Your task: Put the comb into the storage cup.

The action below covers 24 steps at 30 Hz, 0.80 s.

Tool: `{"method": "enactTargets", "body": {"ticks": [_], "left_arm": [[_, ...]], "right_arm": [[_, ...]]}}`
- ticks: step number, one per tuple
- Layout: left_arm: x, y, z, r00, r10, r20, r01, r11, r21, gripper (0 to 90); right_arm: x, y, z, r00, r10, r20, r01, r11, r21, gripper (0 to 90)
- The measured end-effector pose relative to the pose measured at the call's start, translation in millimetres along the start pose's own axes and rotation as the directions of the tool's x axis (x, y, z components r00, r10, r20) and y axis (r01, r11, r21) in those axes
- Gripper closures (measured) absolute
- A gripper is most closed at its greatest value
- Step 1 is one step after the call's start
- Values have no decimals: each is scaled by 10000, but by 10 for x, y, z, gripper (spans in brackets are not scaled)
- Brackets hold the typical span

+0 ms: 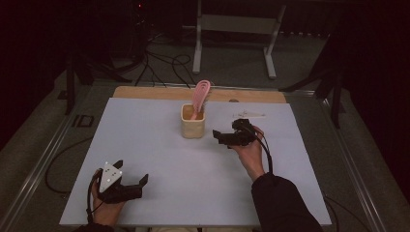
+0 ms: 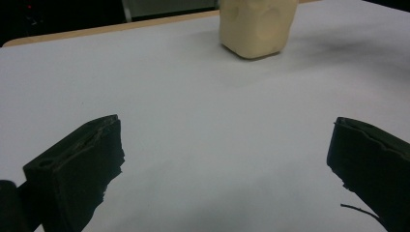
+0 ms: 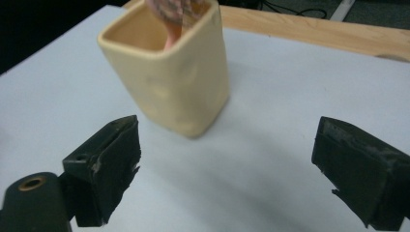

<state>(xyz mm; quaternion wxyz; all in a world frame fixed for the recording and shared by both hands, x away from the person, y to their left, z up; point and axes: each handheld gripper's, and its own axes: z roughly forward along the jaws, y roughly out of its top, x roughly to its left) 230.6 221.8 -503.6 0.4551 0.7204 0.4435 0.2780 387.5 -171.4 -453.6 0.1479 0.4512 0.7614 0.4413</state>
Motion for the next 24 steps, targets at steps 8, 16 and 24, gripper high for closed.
{"method": "enactTargets", "body": {"ticks": [8,16,24], "left_arm": [[-9,-1,2,10000,6,-6,-6,10000,12,2],[-13,-1,-1,10000,6,-17,-6,10000,18,2],[-23,-2,-4,10000,24,-23,-24,10000,11,2]], "right_arm": [[7,-188,-229,9981,-560,-256,562,9984,59,95],[46,-390,-478,9936,-1120,-128,1118,9936,-151,96],[79,-522,-655,9893,-1461,-5,1461,9890,-230,96]]}}
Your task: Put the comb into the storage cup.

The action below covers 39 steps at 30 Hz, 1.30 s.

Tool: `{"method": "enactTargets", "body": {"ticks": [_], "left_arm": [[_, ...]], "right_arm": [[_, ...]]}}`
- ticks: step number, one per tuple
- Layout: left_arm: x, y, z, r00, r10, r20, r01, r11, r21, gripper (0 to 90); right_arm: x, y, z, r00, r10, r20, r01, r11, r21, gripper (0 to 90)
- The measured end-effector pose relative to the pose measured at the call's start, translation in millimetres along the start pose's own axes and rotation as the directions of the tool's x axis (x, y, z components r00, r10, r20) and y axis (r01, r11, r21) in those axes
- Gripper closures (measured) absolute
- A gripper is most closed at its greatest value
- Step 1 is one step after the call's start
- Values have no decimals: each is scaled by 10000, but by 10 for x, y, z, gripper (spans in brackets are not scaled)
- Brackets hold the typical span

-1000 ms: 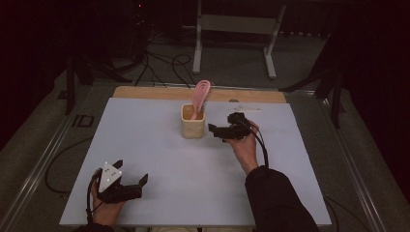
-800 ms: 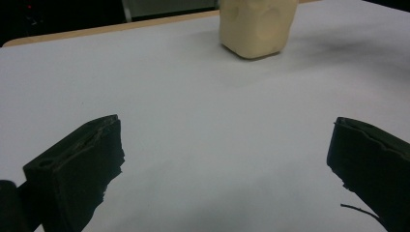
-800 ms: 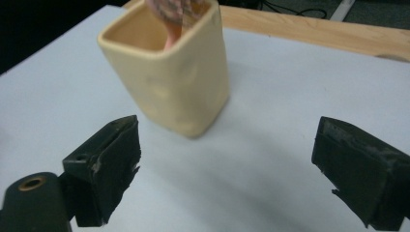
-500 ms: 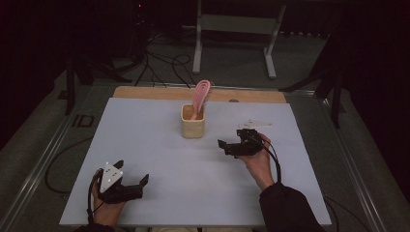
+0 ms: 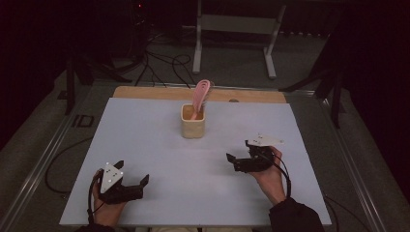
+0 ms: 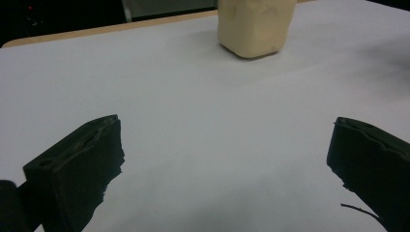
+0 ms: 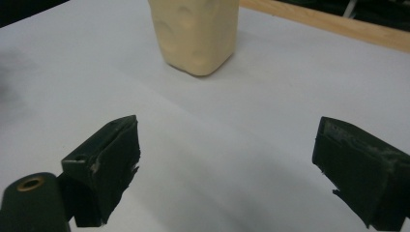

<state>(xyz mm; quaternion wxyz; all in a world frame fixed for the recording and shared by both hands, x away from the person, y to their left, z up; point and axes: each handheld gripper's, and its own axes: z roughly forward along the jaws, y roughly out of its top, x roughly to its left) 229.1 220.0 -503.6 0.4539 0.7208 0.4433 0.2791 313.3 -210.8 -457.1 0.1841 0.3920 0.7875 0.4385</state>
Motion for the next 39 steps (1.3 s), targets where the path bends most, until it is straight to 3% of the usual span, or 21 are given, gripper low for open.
{"method": "enactTargets", "body": {"ticks": [3,10,19,39], "left_arm": [[1,-1,-3,10000,-33,-8,33,10000,-21,1],[3,-3,-5,10000,-39,-14,39,10000,-27,1],[8,-8,-7,9999,-87,-51,87,10000,-15,2],[12,4,-41,9999,-70,-129,67,9997,-225,2]], "right_arm": [[18,-46,-70,9998,-174,65,175,9997,-150,96],[-27,-210,-184,9998,213,64,-212,9996,-164,95],[2,-470,-343,10000,-23,34,25,9977,-679,96],[-15,-722,-600,9992,248,305,-197,9871,-1586,96]]}}
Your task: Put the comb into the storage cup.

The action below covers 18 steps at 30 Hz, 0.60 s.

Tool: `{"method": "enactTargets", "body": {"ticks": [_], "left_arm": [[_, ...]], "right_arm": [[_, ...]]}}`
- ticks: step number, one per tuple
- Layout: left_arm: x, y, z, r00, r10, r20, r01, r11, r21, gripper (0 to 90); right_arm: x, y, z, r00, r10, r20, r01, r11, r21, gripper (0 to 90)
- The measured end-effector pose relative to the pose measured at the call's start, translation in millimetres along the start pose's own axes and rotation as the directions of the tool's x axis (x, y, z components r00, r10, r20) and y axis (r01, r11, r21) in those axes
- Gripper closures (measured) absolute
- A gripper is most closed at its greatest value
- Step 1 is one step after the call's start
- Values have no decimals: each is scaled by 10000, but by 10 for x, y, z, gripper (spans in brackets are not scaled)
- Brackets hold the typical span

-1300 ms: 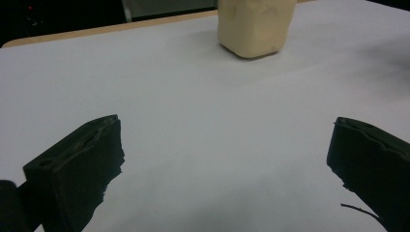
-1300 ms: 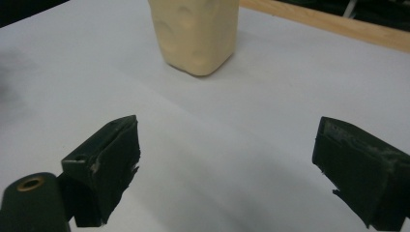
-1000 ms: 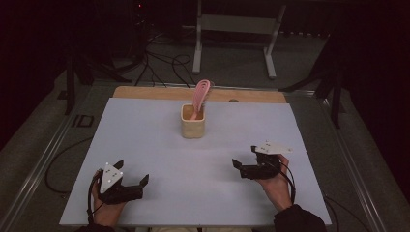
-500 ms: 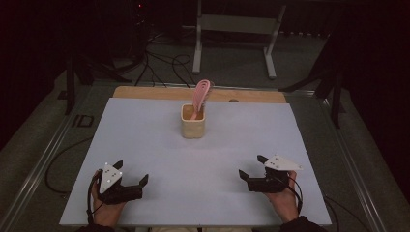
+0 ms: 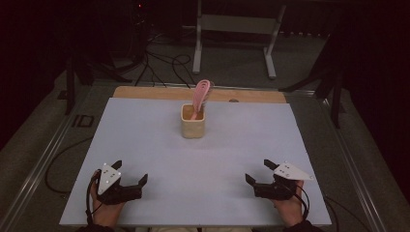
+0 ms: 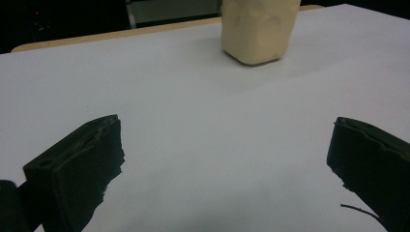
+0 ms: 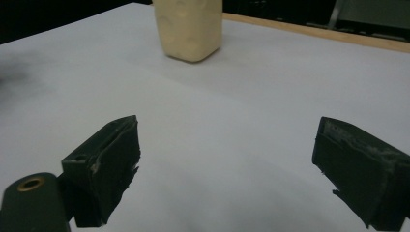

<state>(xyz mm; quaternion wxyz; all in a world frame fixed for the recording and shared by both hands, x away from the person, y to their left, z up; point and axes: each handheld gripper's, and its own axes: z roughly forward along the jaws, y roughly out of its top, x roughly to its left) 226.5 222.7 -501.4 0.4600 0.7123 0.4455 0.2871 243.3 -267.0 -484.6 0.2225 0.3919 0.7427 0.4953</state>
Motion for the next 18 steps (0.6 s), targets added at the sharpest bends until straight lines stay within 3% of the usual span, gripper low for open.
{"method": "enactTargets", "body": {"ticks": [18], "left_arm": [[24,-5,-3,10000,-5,-59,5,10000,-77,2]], "right_arm": [[-118,-94,-139,9991,111,409,-93,9990,-433,96]]}}
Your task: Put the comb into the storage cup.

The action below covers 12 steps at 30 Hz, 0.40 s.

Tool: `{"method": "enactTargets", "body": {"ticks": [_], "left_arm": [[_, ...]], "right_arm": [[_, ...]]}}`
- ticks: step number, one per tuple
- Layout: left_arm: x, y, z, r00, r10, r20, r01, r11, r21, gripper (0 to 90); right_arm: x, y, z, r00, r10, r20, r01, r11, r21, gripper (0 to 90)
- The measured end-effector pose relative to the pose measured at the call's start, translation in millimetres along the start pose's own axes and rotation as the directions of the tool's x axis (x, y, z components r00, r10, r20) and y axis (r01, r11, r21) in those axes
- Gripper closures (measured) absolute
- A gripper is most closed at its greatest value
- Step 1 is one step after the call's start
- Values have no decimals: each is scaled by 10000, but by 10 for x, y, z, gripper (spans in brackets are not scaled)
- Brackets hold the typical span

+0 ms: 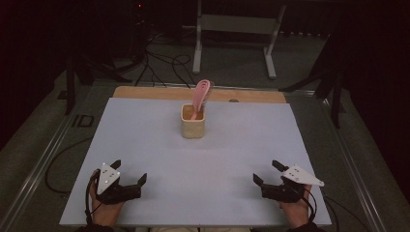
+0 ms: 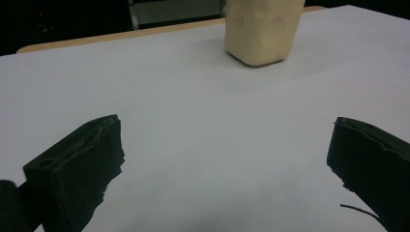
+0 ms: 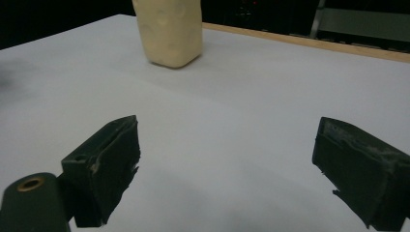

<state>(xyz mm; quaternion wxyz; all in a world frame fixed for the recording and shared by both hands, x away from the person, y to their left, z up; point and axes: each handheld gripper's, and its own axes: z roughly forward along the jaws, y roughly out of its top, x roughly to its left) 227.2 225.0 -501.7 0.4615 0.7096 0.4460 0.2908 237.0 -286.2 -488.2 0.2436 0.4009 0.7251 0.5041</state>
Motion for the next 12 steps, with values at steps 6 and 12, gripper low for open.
{"method": "enactTargets", "body": {"ticks": [6,12], "left_arm": [[-2,-2,5,10000,40,11,-40,10000,7,1],[0,-4,3,10000,24,-69,-24,10000,27,2]], "right_arm": [[-7,-17,-16,10000,68,66,-67,9999,-155,96],[32,-25,-3,10000,-26,3,26,9999,-143,96]]}}
